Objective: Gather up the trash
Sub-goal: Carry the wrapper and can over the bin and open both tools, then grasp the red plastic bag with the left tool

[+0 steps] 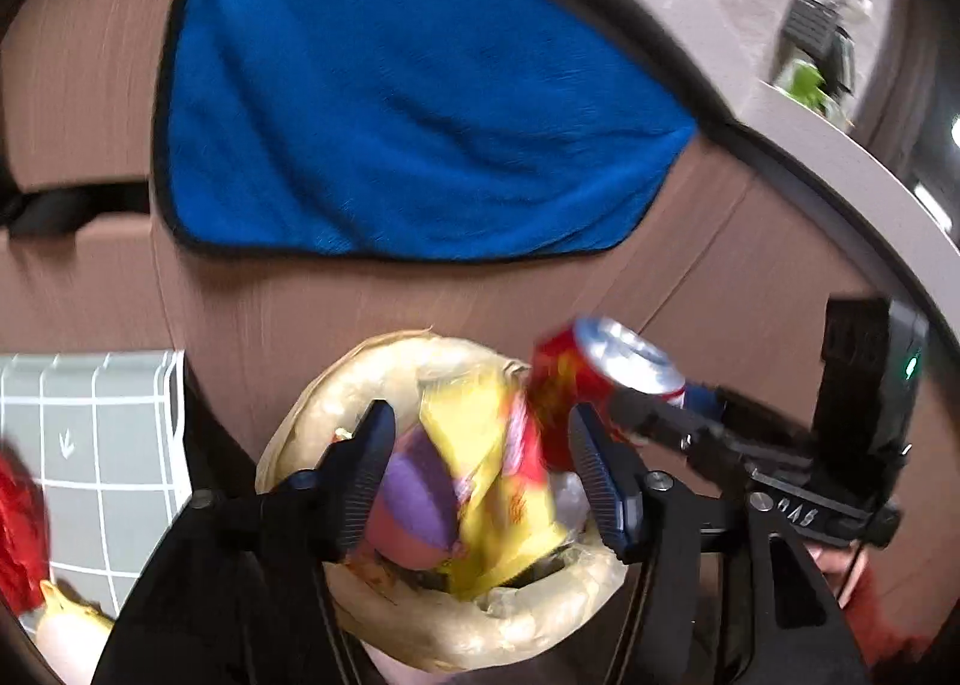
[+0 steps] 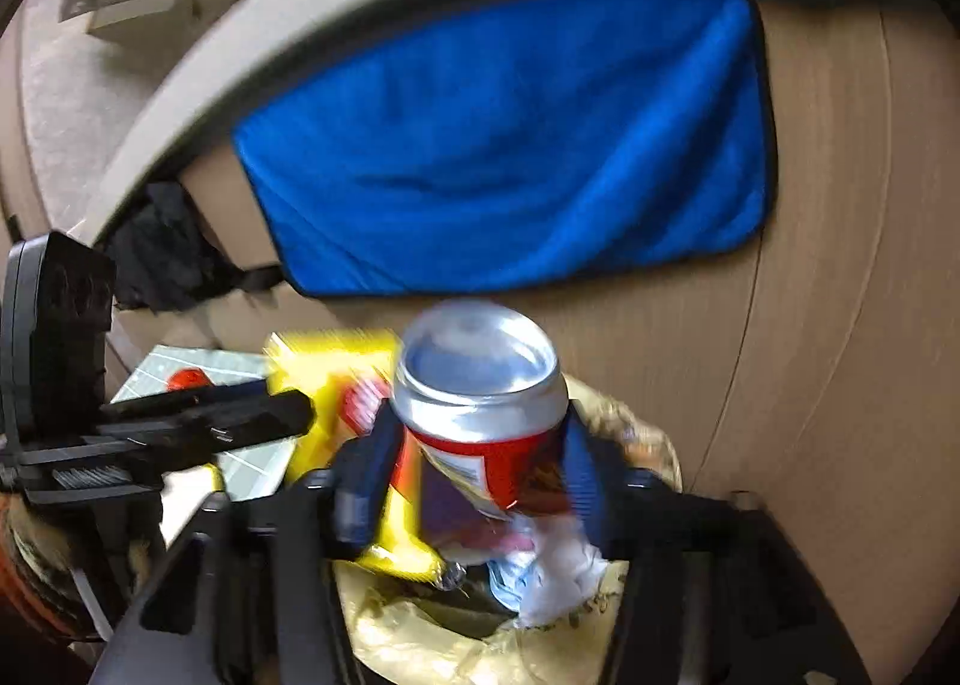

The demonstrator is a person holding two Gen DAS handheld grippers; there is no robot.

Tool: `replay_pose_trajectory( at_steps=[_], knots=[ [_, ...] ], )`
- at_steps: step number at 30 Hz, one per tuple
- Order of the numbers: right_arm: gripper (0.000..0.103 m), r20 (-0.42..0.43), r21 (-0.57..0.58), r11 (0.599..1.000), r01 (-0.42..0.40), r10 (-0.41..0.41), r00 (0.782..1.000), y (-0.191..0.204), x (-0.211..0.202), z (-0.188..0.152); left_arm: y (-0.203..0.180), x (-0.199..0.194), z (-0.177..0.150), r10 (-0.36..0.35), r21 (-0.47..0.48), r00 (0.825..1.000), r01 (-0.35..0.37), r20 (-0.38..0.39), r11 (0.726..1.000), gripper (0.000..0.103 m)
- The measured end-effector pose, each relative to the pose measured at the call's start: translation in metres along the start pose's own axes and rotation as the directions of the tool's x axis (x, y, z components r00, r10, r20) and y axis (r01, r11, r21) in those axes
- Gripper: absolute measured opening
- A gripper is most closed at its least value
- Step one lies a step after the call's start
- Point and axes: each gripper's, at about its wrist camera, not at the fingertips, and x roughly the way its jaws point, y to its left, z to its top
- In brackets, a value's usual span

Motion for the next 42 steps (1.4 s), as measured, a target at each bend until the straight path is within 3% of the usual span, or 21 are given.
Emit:
replay_pose_trajectory(
  at_steps=[9, 14, 18, 22, 25, 28, 39, 40, 42],
  knots=[
    [0.053, 0.031, 0.028, 0.999, 0.034, -0.035, 0.999, 0.000, -0.013, -0.012, 0.055, -0.057, -0.002, 0.134, -0.100, 0.988, -0.126, 0.074, 0.987, 0.062],
    [0.053, 0.065, 0.015, 1.000, 0.023, -0.024, 0.998, 0.018, -0.020, -0.005, 0.095, -0.113, -0.010, 0.268, -0.140, 0.949, -0.246, 0.165, 0.959, 0.062],
    [0.054, 0.104, -0.062, 0.998, 0.002, 0.004, 0.995, 0.059, -0.022, 0.000, 0.138, -0.149, -0.020, 0.343, -0.208, 0.919, -0.303, 0.193, 0.930, 0.062],
    [0.054, 0.113, -0.106, 0.992, -0.063, 0.075, 0.991, 0.099, -0.017, -0.002, 0.176, -0.175, -0.038, 0.374, -0.278, 0.907, -0.314, 0.196, 0.908, 0.062],
    [0.054, 0.102, -0.137, 0.986, -0.098, 0.112, 0.988, 0.127, -0.007, -0.005, 0.195, -0.181, -0.050, 0.374, -0.308, 0.909, -0.308, 0.185, 0.900, 0.062],
    [0.054, 0.078, -0.159, 0.979, -0.130, 0.144, 0.986, 0.151, 0.004, -0.009, 0.209, -0.177, -0.059, 0.342, -0.325, 0.926, -0.278, 0.161, 0.904, 0.063],
    [0.054, -0.092, -0.164, 0.960, -0.226, 0.214, 0.973, 0.206, 0.047, -0.041, 0.230, -0.114, -0.074, 0.283, -0.316, 0.959, -0.266, 0.010, 0.911, 0.065],
    [0.054, -0.113, -0.176, 0.956, -0.233, 0.216, 0.970, 0.212, 0.051, -0.046, 0.231, -0.112, -0.075, 0.282, -0.315, 0.959, -0.268, 0.001, 0.911, 0.064],
    [0.054, -0.150, -0.195, 0.950, -0.242, 0.215, 0.965, 0.221, 0.057, -0.054, 0.233, -0.113, -0.079, 0.284, -0.324, 0.959, -0.273, -0.014, 0.906, 0.053]
  ],
)
